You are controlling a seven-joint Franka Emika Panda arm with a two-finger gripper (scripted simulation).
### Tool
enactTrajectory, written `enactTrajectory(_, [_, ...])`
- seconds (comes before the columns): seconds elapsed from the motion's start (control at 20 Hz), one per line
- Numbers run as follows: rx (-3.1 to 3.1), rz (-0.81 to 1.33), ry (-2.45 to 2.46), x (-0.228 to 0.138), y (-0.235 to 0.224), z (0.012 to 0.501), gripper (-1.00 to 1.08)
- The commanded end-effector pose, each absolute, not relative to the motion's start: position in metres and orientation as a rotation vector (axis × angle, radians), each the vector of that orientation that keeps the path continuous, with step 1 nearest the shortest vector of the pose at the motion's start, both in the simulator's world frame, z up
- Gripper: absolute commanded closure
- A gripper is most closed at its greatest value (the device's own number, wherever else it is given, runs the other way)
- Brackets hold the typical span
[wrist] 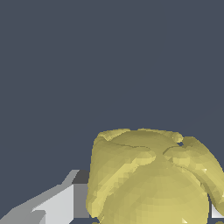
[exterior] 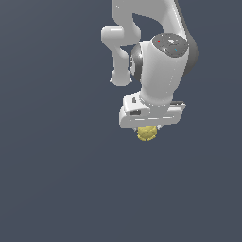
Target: Pick up the object and move it to a goal position.
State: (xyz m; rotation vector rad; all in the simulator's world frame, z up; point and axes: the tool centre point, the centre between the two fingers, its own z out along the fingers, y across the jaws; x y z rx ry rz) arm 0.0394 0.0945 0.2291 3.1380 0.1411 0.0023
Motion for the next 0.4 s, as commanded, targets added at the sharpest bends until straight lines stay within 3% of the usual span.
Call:
enactTrajectory(0.0, [3.138,0.0,0.14,0.037,0.097,0.243,1.08])
enactTrajectory(0.35, [3.138,0.0,0.14,0.037,0.101,0.258,1.08])
